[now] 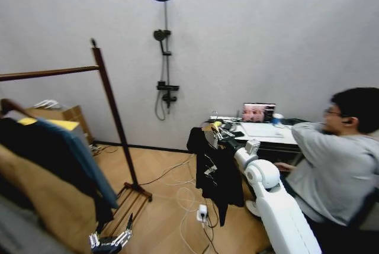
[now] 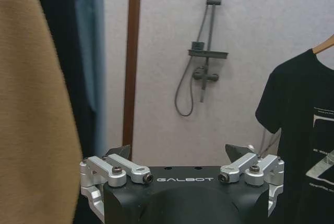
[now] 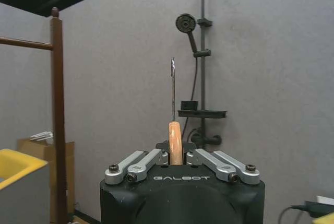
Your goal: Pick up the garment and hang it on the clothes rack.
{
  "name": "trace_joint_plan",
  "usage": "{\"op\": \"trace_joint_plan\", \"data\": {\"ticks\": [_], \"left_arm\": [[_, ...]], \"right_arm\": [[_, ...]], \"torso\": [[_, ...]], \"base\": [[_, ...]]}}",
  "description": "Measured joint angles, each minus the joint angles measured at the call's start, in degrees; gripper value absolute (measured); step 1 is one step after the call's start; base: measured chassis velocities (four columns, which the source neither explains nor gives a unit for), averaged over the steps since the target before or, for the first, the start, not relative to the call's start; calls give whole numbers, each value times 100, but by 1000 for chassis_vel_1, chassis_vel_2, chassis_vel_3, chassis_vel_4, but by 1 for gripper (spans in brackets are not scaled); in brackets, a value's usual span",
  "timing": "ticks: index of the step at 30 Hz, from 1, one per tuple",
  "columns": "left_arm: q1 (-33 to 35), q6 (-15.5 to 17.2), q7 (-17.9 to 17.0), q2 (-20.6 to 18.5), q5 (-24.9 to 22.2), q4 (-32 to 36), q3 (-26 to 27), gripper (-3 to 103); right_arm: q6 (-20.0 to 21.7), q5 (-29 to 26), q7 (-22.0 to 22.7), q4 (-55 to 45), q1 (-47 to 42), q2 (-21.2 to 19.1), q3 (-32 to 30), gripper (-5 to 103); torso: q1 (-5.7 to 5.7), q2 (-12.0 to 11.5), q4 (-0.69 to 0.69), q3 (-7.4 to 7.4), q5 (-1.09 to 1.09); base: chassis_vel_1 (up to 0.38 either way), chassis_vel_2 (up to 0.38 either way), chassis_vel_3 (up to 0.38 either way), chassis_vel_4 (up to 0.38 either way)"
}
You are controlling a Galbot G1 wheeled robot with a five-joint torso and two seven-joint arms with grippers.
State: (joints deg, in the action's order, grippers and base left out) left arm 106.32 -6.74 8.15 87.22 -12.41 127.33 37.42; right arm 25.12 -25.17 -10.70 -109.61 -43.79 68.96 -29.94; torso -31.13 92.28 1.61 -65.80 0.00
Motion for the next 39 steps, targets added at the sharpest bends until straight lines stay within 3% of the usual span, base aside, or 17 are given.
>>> {"op": "trace_joint_plan", "data": {"ticks": [16,39], "left_arm": [[0,0,0,0,0,0,0,100],[0,0,0,0,0,0,0,100]], "right_arm": [[-200,-245,-138,345,108,-248,-183,10],[-334,-187,-34,480,209,-179,-274,10]], "torso": [[-2,0,1,0,0],[-2,-1,-1,-1,-1]], "base": [[119,125,128,126],[125,124,124,124]]}}
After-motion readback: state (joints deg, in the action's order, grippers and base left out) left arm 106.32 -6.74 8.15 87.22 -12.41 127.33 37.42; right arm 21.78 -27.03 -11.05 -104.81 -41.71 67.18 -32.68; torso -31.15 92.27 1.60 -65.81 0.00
